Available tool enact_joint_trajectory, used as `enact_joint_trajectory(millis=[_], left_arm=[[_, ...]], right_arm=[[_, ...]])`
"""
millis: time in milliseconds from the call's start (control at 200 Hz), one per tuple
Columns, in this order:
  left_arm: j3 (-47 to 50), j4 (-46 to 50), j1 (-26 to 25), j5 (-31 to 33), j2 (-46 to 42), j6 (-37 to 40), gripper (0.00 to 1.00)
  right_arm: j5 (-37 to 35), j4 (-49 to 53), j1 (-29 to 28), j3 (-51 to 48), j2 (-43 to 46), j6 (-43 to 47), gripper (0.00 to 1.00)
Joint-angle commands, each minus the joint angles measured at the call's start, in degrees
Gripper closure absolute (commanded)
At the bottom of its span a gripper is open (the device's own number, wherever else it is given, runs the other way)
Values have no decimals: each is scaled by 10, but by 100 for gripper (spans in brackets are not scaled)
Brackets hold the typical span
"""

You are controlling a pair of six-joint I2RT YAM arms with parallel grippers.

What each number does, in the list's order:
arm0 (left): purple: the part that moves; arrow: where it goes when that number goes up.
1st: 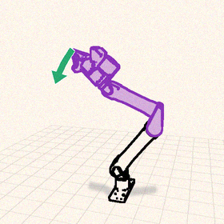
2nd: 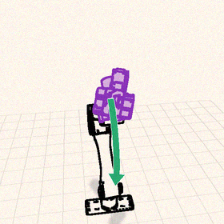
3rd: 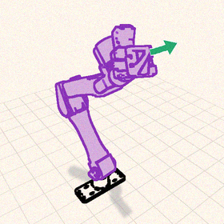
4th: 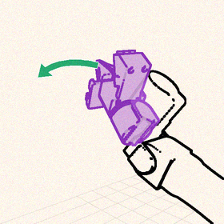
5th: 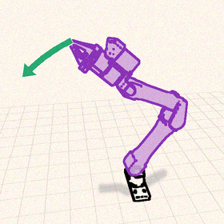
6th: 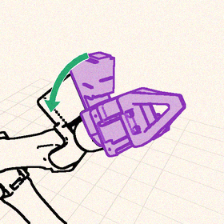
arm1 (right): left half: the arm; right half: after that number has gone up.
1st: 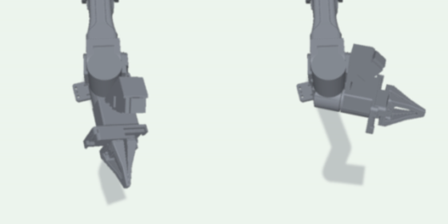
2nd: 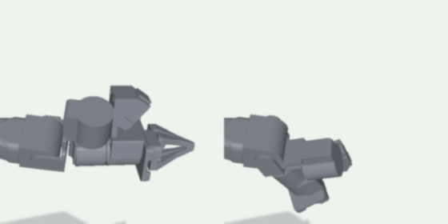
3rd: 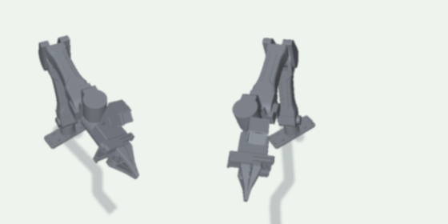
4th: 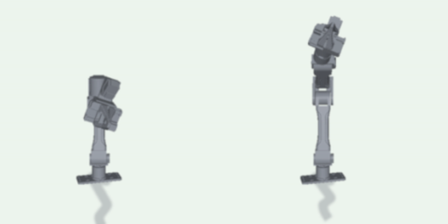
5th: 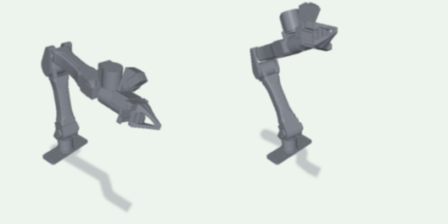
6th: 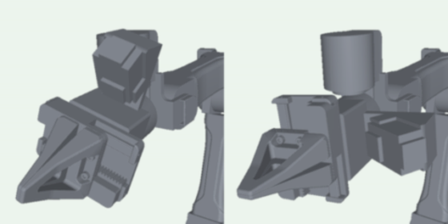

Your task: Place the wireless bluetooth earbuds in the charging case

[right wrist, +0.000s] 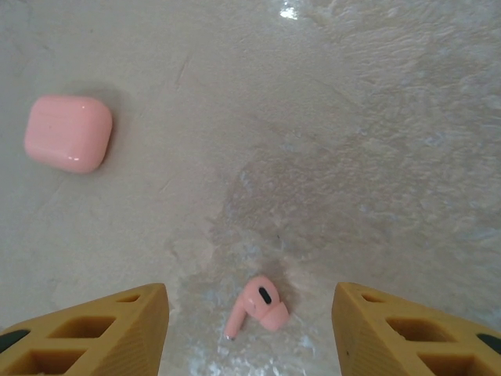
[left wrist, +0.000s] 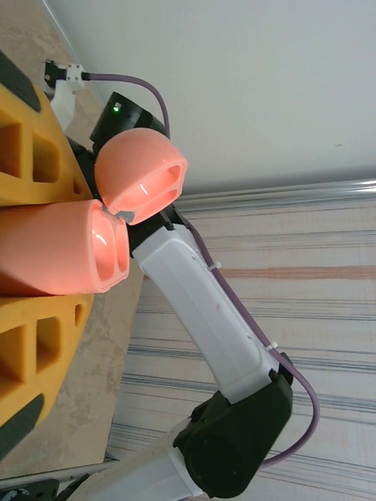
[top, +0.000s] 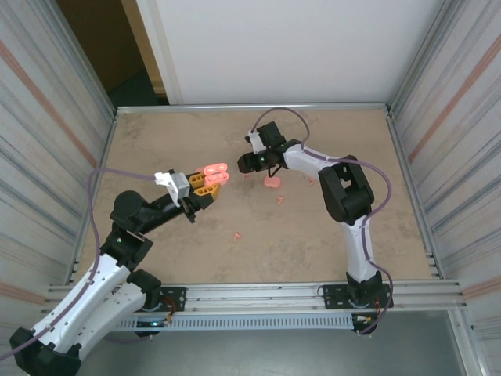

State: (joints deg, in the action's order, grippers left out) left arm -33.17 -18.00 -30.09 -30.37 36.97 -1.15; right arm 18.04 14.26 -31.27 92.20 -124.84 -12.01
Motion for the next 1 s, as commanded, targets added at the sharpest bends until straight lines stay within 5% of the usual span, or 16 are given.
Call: enact_joint_trajectory(millis=[0,451,997], left_arm=[[8,-16,-2,0,0,17,100],[7,-9,-3,1,1,20,100],[4,1,-2,6,1,28,100]], right_arm=[[17,24,-6,27,-26,-17,45],[26,65,-19,70,-73,-2,57],[1,68,-27,3,-19,22,63]])
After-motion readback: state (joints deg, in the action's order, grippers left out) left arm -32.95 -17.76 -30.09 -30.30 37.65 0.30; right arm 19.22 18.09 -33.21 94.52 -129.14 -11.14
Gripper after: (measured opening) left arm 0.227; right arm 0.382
